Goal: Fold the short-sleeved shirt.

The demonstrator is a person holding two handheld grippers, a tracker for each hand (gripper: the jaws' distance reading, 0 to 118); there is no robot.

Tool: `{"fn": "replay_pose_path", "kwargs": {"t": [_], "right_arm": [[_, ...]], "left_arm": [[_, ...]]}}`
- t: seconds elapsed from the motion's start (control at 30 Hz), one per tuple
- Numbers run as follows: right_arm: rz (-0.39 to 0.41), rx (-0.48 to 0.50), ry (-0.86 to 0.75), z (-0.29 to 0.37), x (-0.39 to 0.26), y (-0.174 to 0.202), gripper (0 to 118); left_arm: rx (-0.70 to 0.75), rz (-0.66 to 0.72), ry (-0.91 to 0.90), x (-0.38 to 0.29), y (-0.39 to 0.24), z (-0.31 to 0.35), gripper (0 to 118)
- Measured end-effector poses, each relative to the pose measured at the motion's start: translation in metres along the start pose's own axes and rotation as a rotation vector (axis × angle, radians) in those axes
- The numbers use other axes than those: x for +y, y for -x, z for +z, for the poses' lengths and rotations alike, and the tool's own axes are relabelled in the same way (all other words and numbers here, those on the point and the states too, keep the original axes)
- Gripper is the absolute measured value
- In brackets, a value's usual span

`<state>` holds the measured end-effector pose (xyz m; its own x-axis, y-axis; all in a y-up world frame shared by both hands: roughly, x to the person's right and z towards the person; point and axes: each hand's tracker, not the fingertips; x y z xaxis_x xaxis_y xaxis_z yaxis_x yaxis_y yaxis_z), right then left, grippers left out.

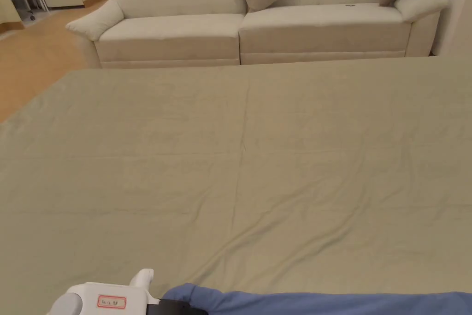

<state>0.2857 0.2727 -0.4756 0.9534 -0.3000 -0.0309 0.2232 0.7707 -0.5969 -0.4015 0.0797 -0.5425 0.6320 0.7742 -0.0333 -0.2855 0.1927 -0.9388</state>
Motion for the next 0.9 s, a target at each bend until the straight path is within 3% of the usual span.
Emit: {"fn": "replay_pose_path", "kwargs": {"t": [0.17,0.23,0.3,0.5,0.63,0.8,0.9], "right_arm": [[0.005,0.02,-0.002,-0.001,0.001,0.005,0],[0.005,0.026,-0.005,-0.001,0.002,0.007,0],[0.014,0.023,-0.005,-0.002,0.003,0.008,0],[0.028,0.042,-0.011,-0.003,0.004,0.01,0],[0.038,0.063,0.002,-0.009,-0.003,0.01,0],[0.014,0.12,0.007,-0.009,-0.01,0.01,0],[0.026,0.141,-0.002,-0.003,-0.012,0.009,0]], "left_arm": [[0.154,-0.16,0.045,0.038,-0.029,0.027,5],[0.188,-0.108,0.005,0.054,-0.03,0.047,5],[0.258,-0.139,-0.028,0.066,-0.028,0.073,5],[0.649,-0.056,-0.105,0.081,-0.017,0.152,5],[0.855,-0.044,-0.117,0.06,-0.03,0.153,5],[0.655,-0.019,-0.159,0.019,-0.09,0.104,5],[0.618,-0.12,-0.158,0.02,-0.115,0.069,5]]}}
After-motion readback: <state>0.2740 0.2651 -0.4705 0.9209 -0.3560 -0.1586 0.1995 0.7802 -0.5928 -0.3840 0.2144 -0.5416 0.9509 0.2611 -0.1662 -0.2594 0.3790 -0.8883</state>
